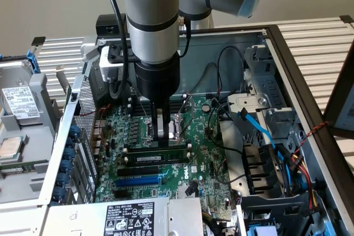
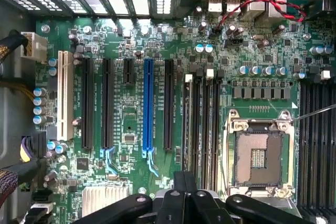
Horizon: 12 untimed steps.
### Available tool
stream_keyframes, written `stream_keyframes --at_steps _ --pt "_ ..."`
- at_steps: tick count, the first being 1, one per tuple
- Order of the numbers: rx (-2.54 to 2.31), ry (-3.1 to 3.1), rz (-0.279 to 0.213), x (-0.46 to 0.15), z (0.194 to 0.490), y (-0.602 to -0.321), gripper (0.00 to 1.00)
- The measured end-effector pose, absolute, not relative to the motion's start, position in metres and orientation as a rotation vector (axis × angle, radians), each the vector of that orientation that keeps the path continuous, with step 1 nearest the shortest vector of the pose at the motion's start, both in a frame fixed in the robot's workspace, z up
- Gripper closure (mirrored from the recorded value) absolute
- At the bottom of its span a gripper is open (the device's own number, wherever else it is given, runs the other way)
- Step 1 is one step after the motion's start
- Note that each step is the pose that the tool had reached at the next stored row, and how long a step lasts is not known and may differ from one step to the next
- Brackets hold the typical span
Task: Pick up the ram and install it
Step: 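Press down the ram until it locks into place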
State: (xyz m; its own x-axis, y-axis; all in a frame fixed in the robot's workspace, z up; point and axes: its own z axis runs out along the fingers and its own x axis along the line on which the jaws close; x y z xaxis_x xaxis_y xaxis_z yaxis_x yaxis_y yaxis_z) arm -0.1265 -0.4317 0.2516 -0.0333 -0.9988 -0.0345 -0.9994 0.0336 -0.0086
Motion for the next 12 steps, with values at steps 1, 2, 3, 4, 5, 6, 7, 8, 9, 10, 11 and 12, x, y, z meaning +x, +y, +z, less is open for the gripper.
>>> stream_keyframes --at_steps 1,2,3,4,5,6,7,8,9,10,11,12 --pt "-2.163 2.236 0.029 -0.1265 0.2517 -0.4317 0.9" --pt "-2.164 2.237 0.03 -0.1265 0.2518 -0.4317 0.9" --pt "-2.164 2.237 0.031 -0.1265 0.2518 -0.4317 0.9" --pt "-2.165 2.238 0.032 -0.1265 0.2519 -0.4317 0.9" --pt "-2.165 2.238 0.033 -0.1265 0.2519 -0.4317 0.9" --pt "-2.165 2.239 0.034 -0.1265 0.252 -0.4317 0.9" --pt "-2.166 2.24 0.035 -0.1265 0.252 -0.4317 0.9" --pt "-2.166 2.24 0.036 -0.1265 0.252 -0.4317 0.9" --pt "-2.167 2.24 0.037 -0.1264 0.2521 -0.4317 0.9" --pt "-2.167 2.241 0.038 -0.1265 0.2522 -0.4317 0.9" --pt "-2.168 2.241 0.039 -0.1264 0.2522 -0.4317 0.9" --pt "-2.168 2.242 0.04 -0.1264 0.2523 -0.4317 0.9"
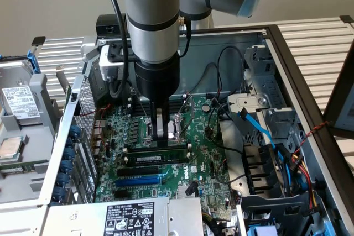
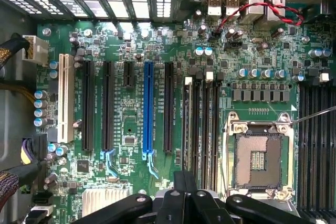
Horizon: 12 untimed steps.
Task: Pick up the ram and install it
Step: 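Press down the ram until it locks into place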
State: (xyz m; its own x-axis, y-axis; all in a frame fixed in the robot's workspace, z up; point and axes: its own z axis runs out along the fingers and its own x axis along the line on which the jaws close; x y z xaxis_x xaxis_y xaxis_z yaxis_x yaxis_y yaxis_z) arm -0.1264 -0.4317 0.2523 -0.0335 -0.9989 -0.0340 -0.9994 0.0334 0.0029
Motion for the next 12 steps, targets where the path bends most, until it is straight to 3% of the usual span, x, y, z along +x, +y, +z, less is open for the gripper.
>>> stream_keyframes --at_steps 12 --pt "-2.088 2.32 0.045 -0.1264 0.2525 -0.4317 0.9"
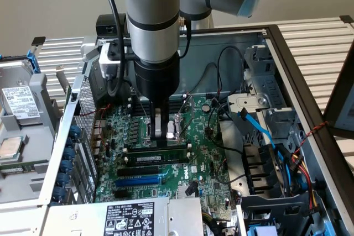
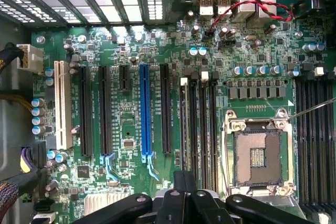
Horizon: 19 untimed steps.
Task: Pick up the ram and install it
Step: 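Press down the ram until it locks into place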
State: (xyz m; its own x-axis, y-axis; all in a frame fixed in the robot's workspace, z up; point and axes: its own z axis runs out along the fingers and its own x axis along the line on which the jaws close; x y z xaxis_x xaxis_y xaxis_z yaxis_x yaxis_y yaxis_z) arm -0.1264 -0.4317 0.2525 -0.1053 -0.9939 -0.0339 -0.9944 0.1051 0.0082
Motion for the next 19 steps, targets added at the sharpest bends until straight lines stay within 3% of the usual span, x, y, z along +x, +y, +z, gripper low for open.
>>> stream_keyframes --at_steps 19 --pt "-1.696 2.615 0.04 -0.1264 0.2525 -0.4317 0.9"
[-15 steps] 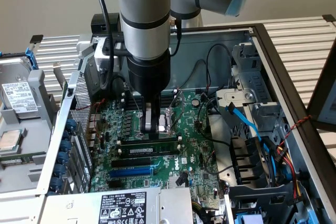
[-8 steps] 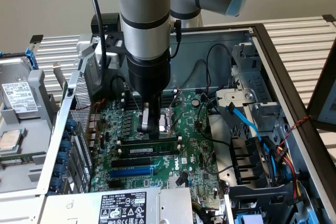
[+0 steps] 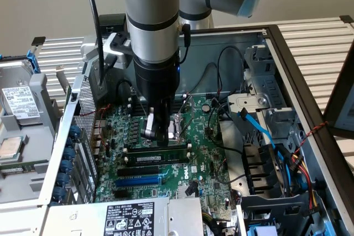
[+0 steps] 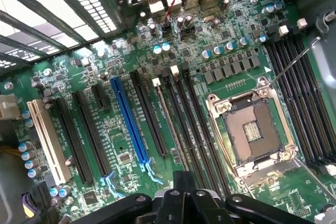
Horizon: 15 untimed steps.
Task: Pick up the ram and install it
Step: 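Press down the ram until it locks into place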
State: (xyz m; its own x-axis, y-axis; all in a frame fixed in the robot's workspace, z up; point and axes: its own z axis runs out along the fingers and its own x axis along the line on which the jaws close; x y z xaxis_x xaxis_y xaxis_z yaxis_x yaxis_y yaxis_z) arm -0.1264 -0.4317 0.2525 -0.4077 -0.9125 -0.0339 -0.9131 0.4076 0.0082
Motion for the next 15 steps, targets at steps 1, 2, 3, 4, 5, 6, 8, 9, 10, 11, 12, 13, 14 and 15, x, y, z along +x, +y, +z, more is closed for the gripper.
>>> stream_keyframes --at_steps 1,2,3,4,5,6,8,9,10,11,12,13,14,15 --pt "-1.675 2.629 0.039 -0.1265 0.2525 -0.4317 0.9" --pt "-1.653 2.642 0.039 -0.1264 0.2525 -0.4317 0.9" --pt "-1.63 2.657 0.039 -0.1264 0.2525 -0.4317 0.9" --pt "-1.609 2.669 0.038 -0.1264 0.2525 -0.4317 0.9" --pt "-1.585 2.683 0.038 -0.1264 0.2525 -0.4317 0.9" --pt "-1.563 2.696 0.038 -0.1264 0.2525 -0.4317 0.9" --pt "-1.515 2.722 0.037 -0.1264 0.2525 -0.4317 0.9" --pt "-1.492 2.735 0.037 -0.1264 0.2525 -0.4317 0.9" --pt "-1.469 2.747 0.036 -0.1264 0.2525 -0.4317 0.9" --pt "-1.446 2.759 0.036 -0.1264 0.2525 -0.4317 0.9" --pt "-1.423 2.771 0.036 -0.1264 0.2525 -0.4317 0.9" --pt "-1.399 2.783 0.035 -0.1264 0.2525 -0.4317 0.9" --pt "-1.375 2.795 0.035 -0.1265 0.2525 -0.4317 0.9" --pt "-1.351 2.806 0.034 -0.1264 0.2525 -0.4317 0.9"
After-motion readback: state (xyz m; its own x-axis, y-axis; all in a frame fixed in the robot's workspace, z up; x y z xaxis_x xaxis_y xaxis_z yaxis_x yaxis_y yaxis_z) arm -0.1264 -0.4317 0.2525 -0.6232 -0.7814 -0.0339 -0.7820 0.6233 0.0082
